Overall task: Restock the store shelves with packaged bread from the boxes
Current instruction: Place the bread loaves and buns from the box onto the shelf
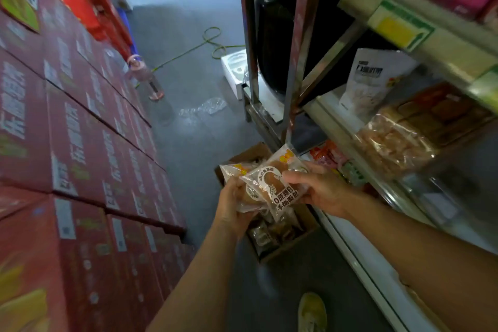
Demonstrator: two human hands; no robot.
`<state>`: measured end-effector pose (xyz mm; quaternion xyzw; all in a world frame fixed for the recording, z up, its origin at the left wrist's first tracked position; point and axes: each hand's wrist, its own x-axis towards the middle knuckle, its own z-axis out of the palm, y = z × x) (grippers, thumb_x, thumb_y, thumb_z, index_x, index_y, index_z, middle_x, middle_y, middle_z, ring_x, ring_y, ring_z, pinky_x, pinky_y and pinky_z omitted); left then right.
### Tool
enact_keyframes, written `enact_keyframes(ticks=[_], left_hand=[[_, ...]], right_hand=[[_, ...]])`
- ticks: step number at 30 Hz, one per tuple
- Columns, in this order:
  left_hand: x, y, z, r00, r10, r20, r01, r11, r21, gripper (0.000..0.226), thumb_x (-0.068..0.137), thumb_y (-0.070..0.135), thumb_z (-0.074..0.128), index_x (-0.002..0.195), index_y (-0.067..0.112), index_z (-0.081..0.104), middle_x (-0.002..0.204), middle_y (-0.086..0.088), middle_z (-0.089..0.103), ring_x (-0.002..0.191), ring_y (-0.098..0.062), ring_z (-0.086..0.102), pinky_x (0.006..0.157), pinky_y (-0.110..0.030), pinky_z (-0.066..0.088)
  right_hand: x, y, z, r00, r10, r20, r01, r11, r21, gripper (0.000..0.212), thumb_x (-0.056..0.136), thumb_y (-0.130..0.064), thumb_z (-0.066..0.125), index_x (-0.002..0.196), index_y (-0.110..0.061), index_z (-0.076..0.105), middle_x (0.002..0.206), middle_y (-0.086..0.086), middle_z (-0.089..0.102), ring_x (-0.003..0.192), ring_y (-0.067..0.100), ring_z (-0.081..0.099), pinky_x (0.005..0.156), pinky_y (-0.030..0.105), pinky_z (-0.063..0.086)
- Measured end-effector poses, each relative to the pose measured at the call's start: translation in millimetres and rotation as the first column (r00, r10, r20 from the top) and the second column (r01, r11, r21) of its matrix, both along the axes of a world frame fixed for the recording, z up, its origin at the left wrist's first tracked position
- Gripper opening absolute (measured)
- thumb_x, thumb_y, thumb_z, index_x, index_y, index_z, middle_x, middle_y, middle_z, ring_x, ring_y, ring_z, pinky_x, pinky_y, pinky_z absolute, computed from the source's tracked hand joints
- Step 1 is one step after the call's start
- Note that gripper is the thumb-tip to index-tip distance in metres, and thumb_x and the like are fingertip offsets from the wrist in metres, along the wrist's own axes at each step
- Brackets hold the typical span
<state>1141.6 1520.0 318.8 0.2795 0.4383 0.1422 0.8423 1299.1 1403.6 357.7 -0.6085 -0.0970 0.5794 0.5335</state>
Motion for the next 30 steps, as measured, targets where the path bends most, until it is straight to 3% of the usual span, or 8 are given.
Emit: enact_keyframes(ticks=[2,6,13,15,18,20,23,30], left_hand=[[-9,-2,23,1.0,-0.008,-0.011,0.008,1.0,0.024,0.056,0.071,0.029,0.058,0.122,0.005,0.059,0.108,-0.017,0.068,0.091,-0.033,0.066,0.065,-0.036,0.056],[-30,-8,79,0.992,-0.13,0.005,0.129,0.988,0.08,0.036,0.089,0.03,0.056,0.117,0.008,0.062,0.097,-0.012,0.072,0.079,-0.028,0.07,0.056,-0.034,0.057],[-47,-34,162,0.868,-0.495,0.04,0.467,0.841,0.274,0.11,0.047,0.063,0.09,0.134,0.005,0.055,0.127,-0.023,0.064,0.115,-0.041,0.062,0.096,-0.056,0.05],[-50,-49,185,0.845,-0.53,0.063,0.485,0.812,0.325,0.108,0.047,0.059,0.092,0.134,0.008,0.055,0.122,-0.019,0.068,0.109,-0.037,0.066,0.092,-0.055,0.052],[-50,-76,216,0.828,-0.543,0.142,0.473,0.811,0.343,0.096,0.058,0.046,0.093,0.136,0.008,0.053,0.126,-0.019,0.066,0.113,-0.039,0.064,0.095,-0.062,0.05],[-51,-96,236,0.806,-0.563,0.18,0.483,0.803,0.349,0.079,0.073,0.042,0.084,0.137,0.009,0.053,0.129,-0.018,0.064,0.116,-0.039,0.063,0.093,-0.065,0.049],[-52,-123,259,0.76,-0.62,0.195,0.53,0.765,0.367,0.07,0.079,0.043,0.076,0.137,0.011,0.054,0.13,-0.016,0.064,0.117,-0.039,0.062,0.093,-0.067,0.048],[-43,-184,310,0.656,-0.733,0.179,0.645,0.667,0.373,0.065,0.082,0.061,0.054,0.128,0.017,0.064,0.125,-0.015,0.067,0.113,-0.034,0.065,0.096,-0.056,0.05]], right_hand=[[-5,-11,31,0.999,0.024,0.024,-0.024,1.0,-0.001,0.055,0.073,-0.017,0.075,0.124,-0.005,0.06,0.112,0.019,0.07,0.103,0.034,0.068,0.082,0.04,0.058],[-25,-40,96,0.992,0.059,0.116,-0.058,0.998,-0.012,0.046,0.08,-0.007,0.072,0.122,-0.003,0.055,0.1,0.014,0.072,0.087,0.024,0.071,0.069,0.031,0.059],[-69,-83,186,0.964,-0.123,0.235,0.107,0.991,0.082,0.029,0.08,0.0,0.071,0.103,-0.014,0.058,0.096,0.009,0.069,0.086,0.022,0.067,0.081,0.036,0.055],[-79,-91,203,0.936,-0.268,0.227,0.245,0.962,0.122,0.034,0.075,-0.004,0.077,0.105,-0.008,0.061,0.096,0.013,0.071,0.083,0.026,0.068,0.076,0.038,0.056],[-95,-109,232,0.872,-0.406,0.273,0.381,0.914,0.14,0.08,0.05,-0.033,0.094,0.117,-0.004,0.06,0.101,0.019,0.073,0.089,0.038,0.071,0.082,0.061,0.054],[-103,-125,247,0.84,-0.449,0.304,0.419,0.894,0.162,0.094,0.042,-0.047,0.091,0.122,-0.008,0.058,0.103,0.017,0.073,0.087,0.034,0.072,0.075,0.054,0.058],[-118,-158,274,0.836,-0.423,0.35,0.389,0.906,0.165,0.073,0.065,-0.055,0.079,0.128,-0.027,0.055,0.105,0.006,0.072,0.078,0.024,0.072,0.055,0.033,0.055],[-136,-254,329,0.782,-0.388,0.488,0.365,0.919,0.146,0.052,0.073,-0.012,0.083,0.118,-0.026,0.063,0.1,0.001,0.072,0.081,0.02,0.071,0.06,0.035,0.054]])
